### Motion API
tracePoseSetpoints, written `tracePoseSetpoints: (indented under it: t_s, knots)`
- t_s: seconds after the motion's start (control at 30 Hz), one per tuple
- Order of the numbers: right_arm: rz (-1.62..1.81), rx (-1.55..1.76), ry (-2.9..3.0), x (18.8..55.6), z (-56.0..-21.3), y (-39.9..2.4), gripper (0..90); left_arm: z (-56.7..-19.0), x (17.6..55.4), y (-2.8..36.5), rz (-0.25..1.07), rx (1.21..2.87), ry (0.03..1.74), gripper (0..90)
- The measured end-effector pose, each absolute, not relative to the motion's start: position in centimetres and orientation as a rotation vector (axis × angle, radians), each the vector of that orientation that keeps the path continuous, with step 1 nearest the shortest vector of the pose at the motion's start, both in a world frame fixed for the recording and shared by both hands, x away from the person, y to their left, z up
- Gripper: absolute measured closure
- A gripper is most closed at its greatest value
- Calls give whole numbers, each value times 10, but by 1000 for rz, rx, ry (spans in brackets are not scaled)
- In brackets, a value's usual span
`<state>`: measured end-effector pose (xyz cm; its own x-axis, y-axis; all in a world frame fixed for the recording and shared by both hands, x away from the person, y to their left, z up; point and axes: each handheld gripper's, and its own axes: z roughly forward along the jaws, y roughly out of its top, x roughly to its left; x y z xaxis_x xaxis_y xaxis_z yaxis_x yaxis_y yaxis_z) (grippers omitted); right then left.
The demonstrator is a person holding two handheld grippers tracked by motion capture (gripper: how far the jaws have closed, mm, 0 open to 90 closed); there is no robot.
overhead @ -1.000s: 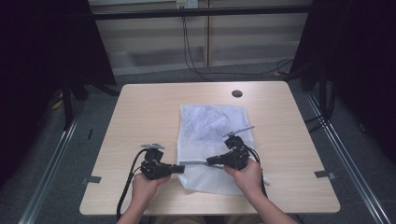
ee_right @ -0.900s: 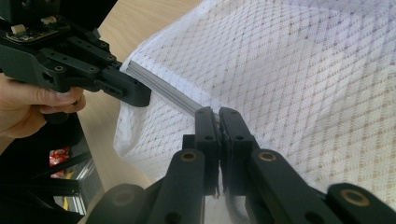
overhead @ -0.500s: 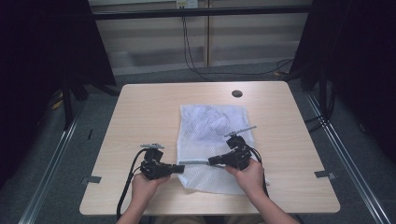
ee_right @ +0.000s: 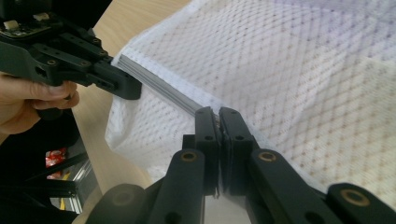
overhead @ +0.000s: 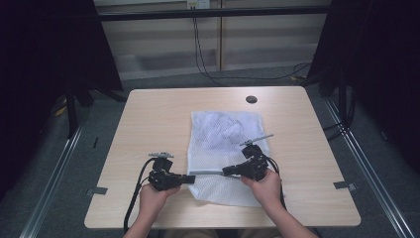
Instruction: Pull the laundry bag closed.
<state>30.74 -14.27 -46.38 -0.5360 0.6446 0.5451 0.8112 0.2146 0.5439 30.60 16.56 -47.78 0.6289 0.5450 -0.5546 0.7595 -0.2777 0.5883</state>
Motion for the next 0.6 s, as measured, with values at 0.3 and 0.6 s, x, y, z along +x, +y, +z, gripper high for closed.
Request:
tracePoseSetpoints:
  t_s: [0.3,0.6]
  knots:
    - [-1223,-1395,-2275,306,-463,-147,869,-478,306,164,-312,1964,1027,883]
    - [-1222,-1413,-2269,305,-464,-156,868,-478,306,164,-313,1968,1022,883]
